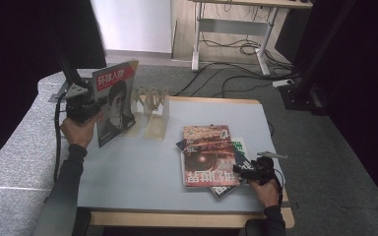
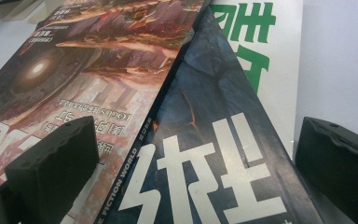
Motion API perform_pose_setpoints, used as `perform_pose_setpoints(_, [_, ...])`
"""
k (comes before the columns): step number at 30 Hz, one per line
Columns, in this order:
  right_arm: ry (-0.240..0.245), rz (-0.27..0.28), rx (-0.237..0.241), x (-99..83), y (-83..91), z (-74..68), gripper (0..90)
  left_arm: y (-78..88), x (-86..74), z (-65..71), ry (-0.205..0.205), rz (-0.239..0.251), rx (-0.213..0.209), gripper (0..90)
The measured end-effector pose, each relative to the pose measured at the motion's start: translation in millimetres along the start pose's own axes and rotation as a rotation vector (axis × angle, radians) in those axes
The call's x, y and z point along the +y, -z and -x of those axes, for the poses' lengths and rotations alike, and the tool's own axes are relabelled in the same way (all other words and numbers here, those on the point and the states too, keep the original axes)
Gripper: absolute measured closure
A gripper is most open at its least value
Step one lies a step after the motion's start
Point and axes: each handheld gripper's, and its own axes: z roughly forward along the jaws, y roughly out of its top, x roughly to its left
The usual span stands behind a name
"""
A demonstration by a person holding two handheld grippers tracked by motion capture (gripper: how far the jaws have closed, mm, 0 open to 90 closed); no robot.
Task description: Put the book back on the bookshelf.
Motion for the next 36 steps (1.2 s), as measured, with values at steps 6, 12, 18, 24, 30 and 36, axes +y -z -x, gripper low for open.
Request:
perform_pose_setpoints(6, [0.001, 0.000, 0.003, 0.0, 0.0, 0.3, 0.0, 4.8, -3.2, -1.0, -0.020, -0.053, -0.028, 85.6])
perform_pose_setpoints(12, [0.000, 0.002, 0.004, -0.2, 0.0, 0.4, 0.0, 10.8, -8.3, 0.5, -0.036, -0.090, -0.036, 84.8])
perform_pose_setpoints(18, [0.000, 0.002, 0.004, -0.3, 0.0, 0.5, 0.0, 18.2, -15.9, -3.4, -0.035, -0.116, -0.050, 84.8])
perform_pose_setpoints(24, [0.000, 0.002, 0.006, -0.2, -0.1, 0.7, 0.0, 25.4, -23.3, -4.3, -0.035, -0.146, -0.051, 84.4])
perform_pose_setpoints(30, [0.001, 0.002, 0.008, -0.2, -0.2, 0.9, 0.0, 35.4, -26.2, -6.2, -0.010, -0.113, -0.059, 80.8])
perform_pose_setpoints(36, [0.002, 0.002, 0.010, -0.1, -0.3, 1.1, 0.0, 40.8, -22.9, -4.2, -0.020, -0.127, -0.047, 79.8])
